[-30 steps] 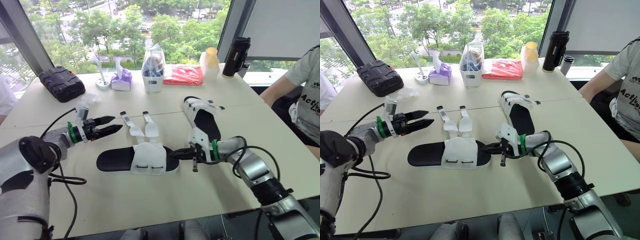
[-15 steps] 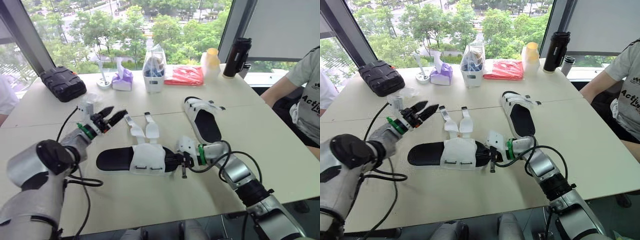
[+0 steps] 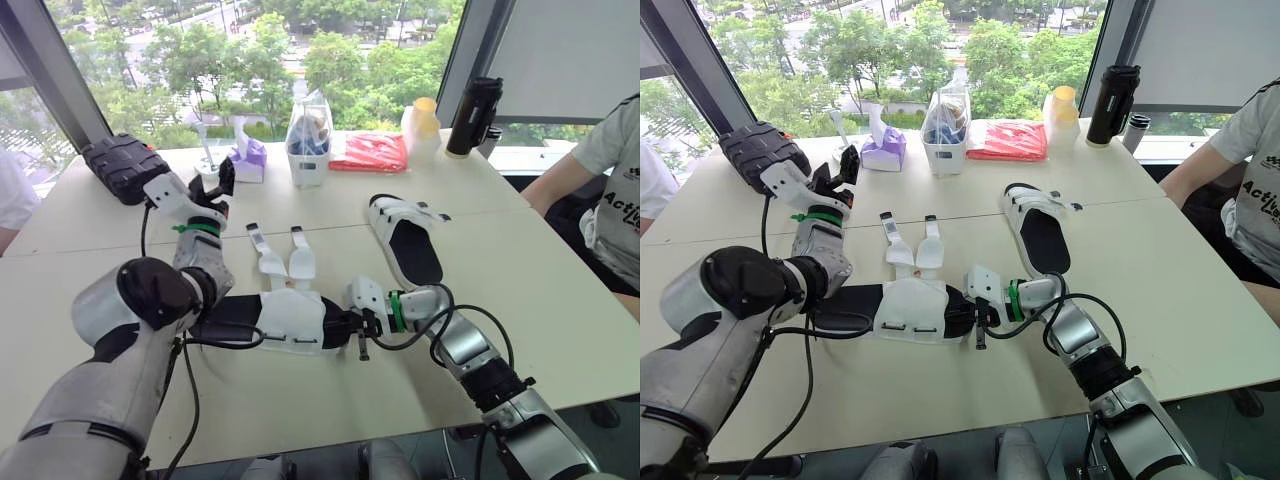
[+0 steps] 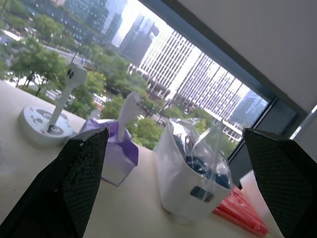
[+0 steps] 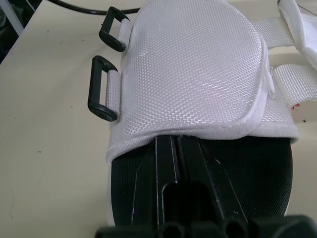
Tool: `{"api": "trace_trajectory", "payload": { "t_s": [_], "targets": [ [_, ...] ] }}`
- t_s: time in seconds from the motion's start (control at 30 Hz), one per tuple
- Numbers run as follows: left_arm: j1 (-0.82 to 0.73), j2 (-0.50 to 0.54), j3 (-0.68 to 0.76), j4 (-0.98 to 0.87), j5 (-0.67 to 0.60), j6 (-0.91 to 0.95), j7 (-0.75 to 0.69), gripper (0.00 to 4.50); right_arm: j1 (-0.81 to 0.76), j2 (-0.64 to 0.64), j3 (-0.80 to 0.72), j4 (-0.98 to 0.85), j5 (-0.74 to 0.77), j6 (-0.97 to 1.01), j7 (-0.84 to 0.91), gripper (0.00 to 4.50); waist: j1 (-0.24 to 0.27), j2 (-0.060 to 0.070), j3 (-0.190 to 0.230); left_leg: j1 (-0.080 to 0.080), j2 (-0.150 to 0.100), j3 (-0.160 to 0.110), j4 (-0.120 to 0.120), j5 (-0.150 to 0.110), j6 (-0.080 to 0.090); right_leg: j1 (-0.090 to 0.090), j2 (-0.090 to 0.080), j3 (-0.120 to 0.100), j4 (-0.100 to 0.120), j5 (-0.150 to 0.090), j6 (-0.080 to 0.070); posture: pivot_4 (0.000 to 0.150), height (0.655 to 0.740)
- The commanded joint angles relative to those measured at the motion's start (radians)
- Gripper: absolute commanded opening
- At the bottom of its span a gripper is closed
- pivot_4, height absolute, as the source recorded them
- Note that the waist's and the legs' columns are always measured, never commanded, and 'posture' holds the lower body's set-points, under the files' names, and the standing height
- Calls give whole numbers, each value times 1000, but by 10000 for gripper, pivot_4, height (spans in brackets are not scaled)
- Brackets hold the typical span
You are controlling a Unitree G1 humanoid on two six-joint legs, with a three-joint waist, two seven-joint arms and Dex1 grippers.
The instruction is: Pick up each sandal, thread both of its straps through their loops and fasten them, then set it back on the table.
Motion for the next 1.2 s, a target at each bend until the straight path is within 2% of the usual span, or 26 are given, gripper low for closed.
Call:
{"api": "trace_trajectory", "payload": {
  "t_s": [0.03,0.2,0.37,0.47,0.67,0.77,0.83,1.0,1.2],
  "targets": [
    [-23,-5,-131,-51,74,111,71,45000,-12,12,21,25,-29,-12,8,388,-1,0,0,0,0,0,0,0,0,0,0,0,0,0,0,1500,7400],
    [73,-87,-166,-457,12,234,114,45000,-17,14,27,47,-42,-30,13,388,-1,0,0,0,1,-1,0,0,0,0,0,0,0,0,0,1500,7400],
    [196,-152,-257,-811,13,502,255,45000,-23,17,29,61,-50,-40,13,388,0,0,0,1,1,-1,0,1,-1,0,0,1,0,0,0,1500,7400],
    [271,-184,-289,-1004,-12,614,285,45000,-24,18,28,64,-53,-44,12,388,0,0,0,1,1,-1,0,1,-1,0,0,1,0,0,0,1500,7400],
    [491,-263,-331,-1511,-163,964,284,45000,-18,15,26,58,-59,-46,12,388,0,0,0,1,2,-1,0,1,-3,0,1,2,0,1,-1,1500,7400],
    [656,-239,-391,-1840,-273,1209,243,45000,-17,15,25,56,-60,-47,10,388,-3,0,0,1,2,-1,-1,1,-3,0,1,3,0,1,-1,1500,7400],
    [737,-205,-388,-1988,-340,1361,269,45000,-20,17,25,60,-62,-50,8,388,-1,0,0,1,2,-1,-1,1,-3,0,1,3,0,1,-2,1500,7400],
    [790,-160,-327,-2130,-450,1568,374,45000,-18,18,24,58,-63,-51,8,388,5,0,0,3,3,-2,-1,2,-4,2,2,2,0,2,-4,1500,7400],
    [775,-106,-210,-2152,-607,1868,535,45000,-15,16,26,59,-68,-58,8,388,3,0,0,7,3,-2,-3,1,-4,5,2,2,-1,2,-4,1500,7400]
  ]
}}
